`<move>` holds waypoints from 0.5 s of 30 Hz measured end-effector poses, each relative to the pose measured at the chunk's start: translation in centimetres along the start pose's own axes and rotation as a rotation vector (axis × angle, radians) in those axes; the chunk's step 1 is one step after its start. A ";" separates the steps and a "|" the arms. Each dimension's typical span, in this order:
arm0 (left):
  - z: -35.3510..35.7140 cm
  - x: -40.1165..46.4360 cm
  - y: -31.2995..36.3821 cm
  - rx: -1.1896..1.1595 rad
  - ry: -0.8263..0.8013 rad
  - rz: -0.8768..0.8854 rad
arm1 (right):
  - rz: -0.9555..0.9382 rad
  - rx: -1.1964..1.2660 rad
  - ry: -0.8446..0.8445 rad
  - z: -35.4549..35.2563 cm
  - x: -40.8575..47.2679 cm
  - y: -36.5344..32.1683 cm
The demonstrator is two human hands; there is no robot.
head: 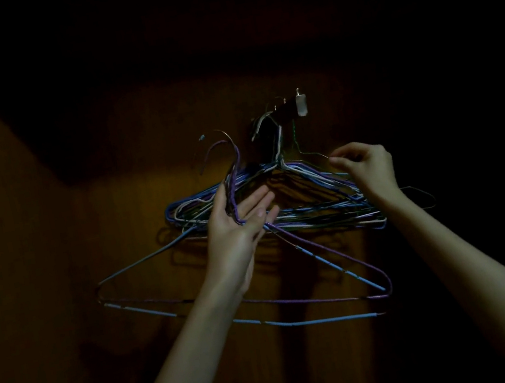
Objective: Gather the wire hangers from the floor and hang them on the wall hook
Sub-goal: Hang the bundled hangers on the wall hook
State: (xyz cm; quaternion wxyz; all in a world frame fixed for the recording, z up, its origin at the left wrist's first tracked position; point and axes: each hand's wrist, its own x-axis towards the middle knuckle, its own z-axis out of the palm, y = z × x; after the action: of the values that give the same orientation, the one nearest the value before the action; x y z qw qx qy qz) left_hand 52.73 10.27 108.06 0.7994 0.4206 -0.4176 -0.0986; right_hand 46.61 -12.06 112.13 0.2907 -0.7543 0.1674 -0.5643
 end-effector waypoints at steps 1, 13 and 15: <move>0.0 0.3 -0.1 0.007 0.001 0.005 | 0.005 0.012 -0.008 0.3 0.4 0.3; 0.4 2.7 -1.4 -0.006 0.036 0.012 | -0.013 -0.052 -0.108 2.5 2.5 2.0; 0.6 2.9 -1.6 -0.009 0.039 0.016 | -0.014 -0.087 -0.137 2.6 2.5 2.3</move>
State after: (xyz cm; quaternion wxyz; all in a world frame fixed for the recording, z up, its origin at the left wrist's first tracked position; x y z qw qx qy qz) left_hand 54.40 7.47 108.73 0.8100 0.4158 -0.4046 -0.0858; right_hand 49.99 -14.71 112.09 0.2645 -0.8043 0.1663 -0.5055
